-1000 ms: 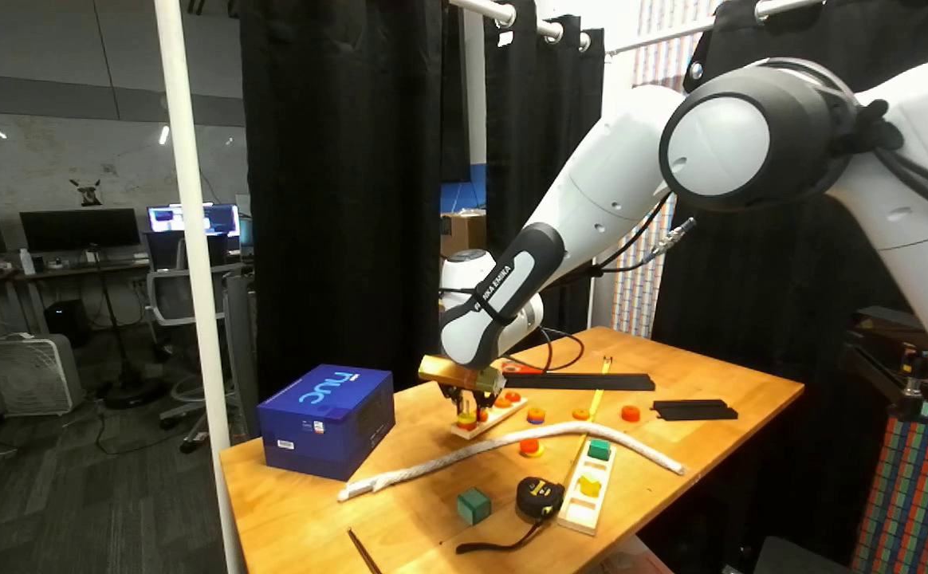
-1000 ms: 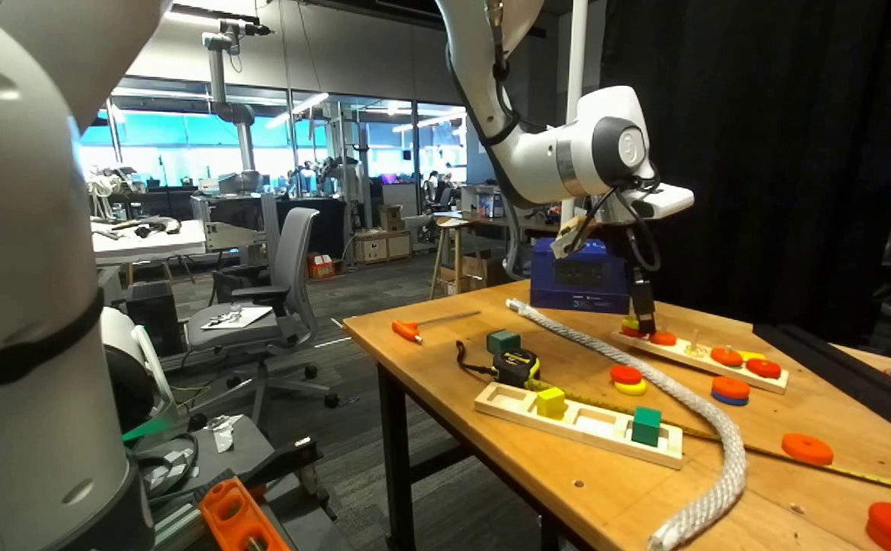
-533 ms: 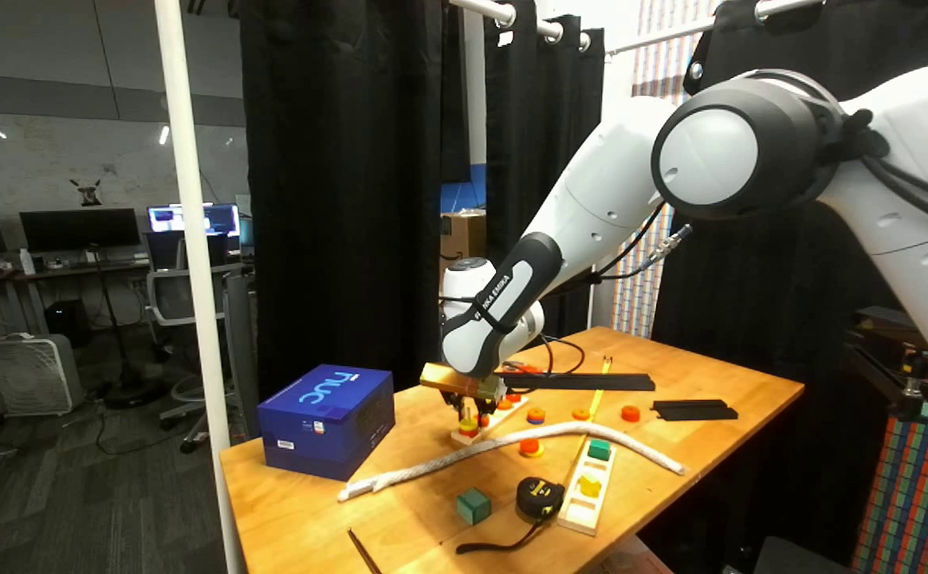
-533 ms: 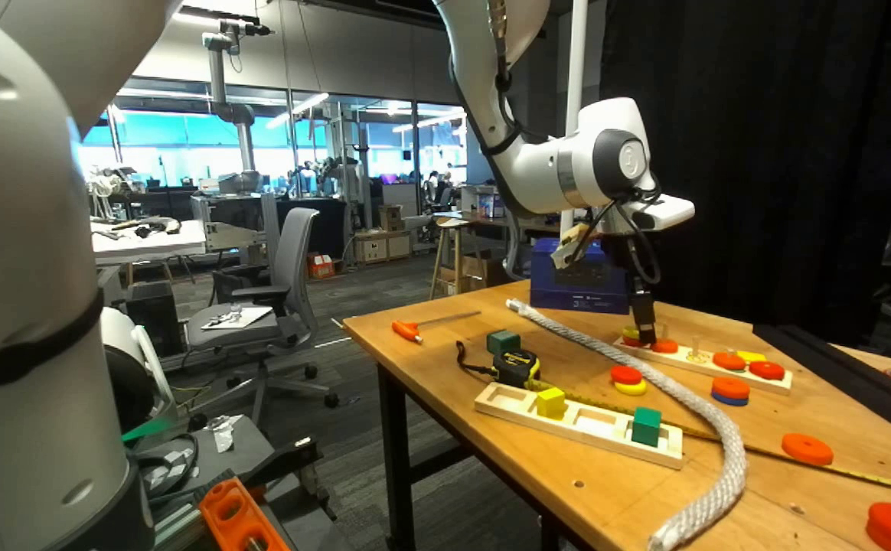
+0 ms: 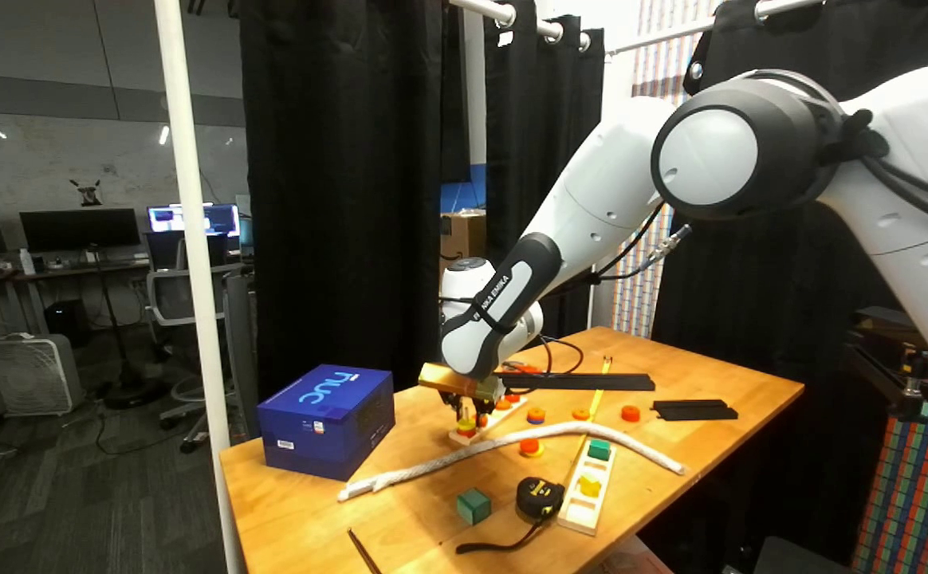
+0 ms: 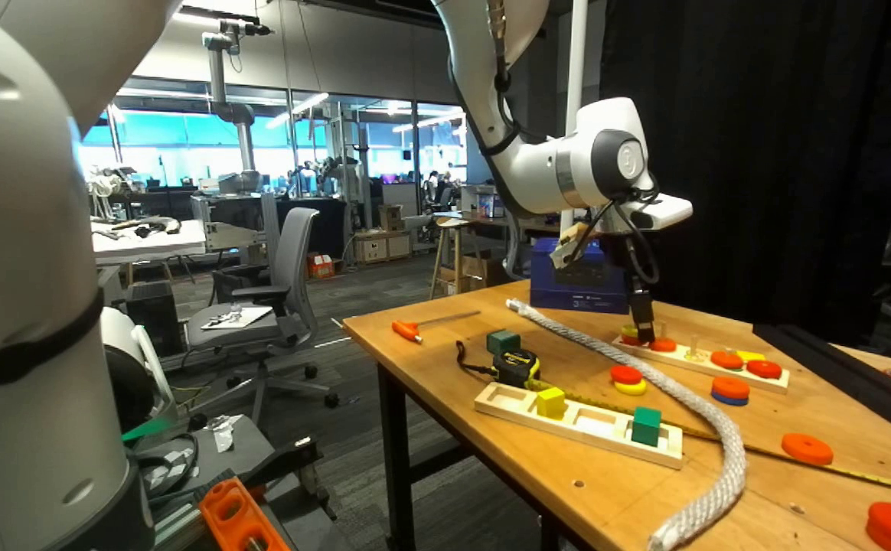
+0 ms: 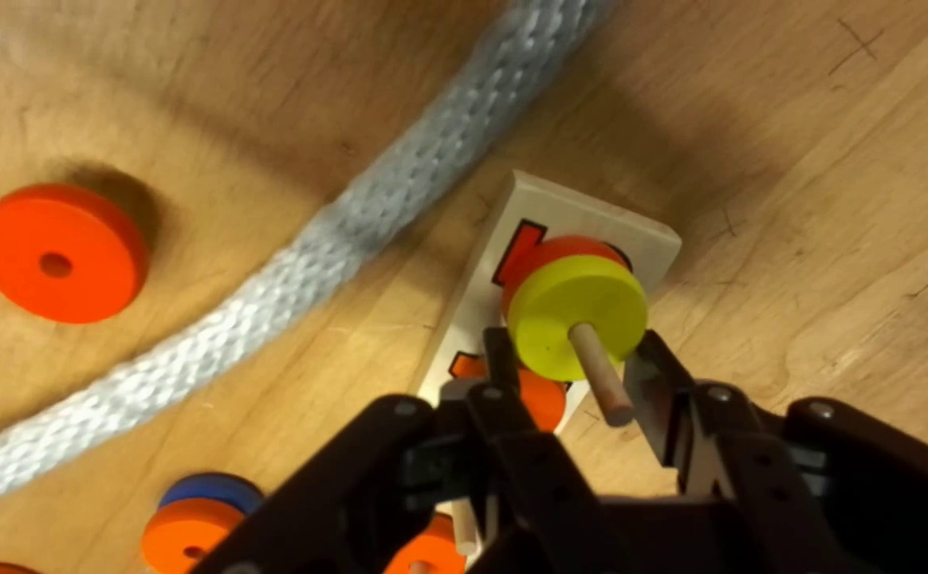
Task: Remove the yellow object from the wooden structure
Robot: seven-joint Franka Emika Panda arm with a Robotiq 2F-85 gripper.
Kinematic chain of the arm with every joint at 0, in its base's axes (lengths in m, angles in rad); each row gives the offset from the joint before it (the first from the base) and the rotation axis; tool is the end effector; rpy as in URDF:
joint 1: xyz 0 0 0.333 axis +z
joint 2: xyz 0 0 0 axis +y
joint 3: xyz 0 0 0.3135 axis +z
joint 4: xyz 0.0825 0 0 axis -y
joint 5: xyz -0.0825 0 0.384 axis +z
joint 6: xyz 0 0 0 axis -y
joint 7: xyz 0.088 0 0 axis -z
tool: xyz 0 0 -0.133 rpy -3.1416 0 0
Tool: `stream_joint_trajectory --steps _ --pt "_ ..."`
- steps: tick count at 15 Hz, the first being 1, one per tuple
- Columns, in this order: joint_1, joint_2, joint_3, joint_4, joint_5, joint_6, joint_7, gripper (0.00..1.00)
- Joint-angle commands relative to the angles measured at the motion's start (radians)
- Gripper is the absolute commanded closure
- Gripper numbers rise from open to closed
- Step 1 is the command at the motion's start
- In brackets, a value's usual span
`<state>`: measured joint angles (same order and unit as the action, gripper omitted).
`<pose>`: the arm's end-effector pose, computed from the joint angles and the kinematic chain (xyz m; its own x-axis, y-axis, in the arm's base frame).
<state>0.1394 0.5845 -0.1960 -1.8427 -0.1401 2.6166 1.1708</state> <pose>0.6677 -0.0290 0.2053 0.4548 -0.8543 0.2517 -0.8687 -0.4878 -0.0860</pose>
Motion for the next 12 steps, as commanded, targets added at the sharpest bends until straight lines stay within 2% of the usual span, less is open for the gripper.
stream_joint_trajectory --steps 1,12 --pt "0.027 -0.015 -0.017 -0.002 -0.008 0.011 0.009 0.76" --pt "0.067 -0.042 -0.024 0.006 -0.029 -0.007 0.020 0.76"
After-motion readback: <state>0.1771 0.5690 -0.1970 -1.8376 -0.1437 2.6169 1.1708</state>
